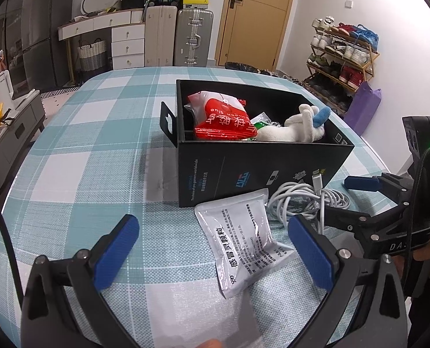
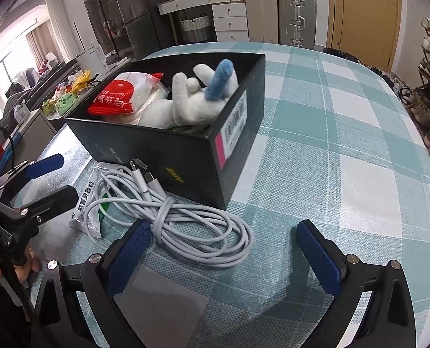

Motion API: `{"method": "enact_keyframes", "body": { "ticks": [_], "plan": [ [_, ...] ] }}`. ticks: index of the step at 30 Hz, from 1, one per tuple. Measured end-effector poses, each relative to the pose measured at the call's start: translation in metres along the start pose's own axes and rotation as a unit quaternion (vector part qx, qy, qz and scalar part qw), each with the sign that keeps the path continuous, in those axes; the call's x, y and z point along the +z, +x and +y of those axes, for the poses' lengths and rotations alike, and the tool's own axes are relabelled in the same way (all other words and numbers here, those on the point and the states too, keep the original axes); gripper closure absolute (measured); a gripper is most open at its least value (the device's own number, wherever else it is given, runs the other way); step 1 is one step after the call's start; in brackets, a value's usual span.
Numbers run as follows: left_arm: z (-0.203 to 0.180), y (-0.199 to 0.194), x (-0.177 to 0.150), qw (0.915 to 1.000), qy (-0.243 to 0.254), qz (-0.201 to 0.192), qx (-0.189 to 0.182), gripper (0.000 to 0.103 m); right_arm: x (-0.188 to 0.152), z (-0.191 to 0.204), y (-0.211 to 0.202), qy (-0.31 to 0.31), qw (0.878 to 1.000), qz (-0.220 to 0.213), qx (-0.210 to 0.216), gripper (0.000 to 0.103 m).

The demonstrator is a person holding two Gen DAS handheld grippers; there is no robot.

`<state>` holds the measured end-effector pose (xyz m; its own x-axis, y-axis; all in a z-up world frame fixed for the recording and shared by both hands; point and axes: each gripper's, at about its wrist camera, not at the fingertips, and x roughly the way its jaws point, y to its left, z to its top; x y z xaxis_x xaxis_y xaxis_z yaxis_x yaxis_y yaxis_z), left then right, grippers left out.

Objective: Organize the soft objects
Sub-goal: 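Move the right gripper to the coiled white cable and grasp it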

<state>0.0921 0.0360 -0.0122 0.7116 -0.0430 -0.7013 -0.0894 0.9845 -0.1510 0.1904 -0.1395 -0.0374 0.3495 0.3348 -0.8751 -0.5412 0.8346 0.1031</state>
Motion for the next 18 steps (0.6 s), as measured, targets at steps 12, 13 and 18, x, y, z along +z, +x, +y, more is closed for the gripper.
{"method": "enact_keyframes", "body": {
  "ticks": [12,13,18],
  "plan": [
    [-0.001,0.0,-0.001,1.0,-0.001,-0.001,-0.001,0.0,0.004,0.013,0.003,0.01,1.0,-0.012,0.005,0.001],
    [-0.001,0.0,-0.001,1.0,-0.002,-0.001,-0.001,0.0,0.005,0.012,0.003,0.012,1.0,-0.012,0.003,0.001],
    [-0.002,0.0,-0.001,1.0,-0.001,0.0,-0.001,0.0,0.003,-0.001,0.001,0.01,1.0,-0.003,-0.001,0.001]
  ]
}}
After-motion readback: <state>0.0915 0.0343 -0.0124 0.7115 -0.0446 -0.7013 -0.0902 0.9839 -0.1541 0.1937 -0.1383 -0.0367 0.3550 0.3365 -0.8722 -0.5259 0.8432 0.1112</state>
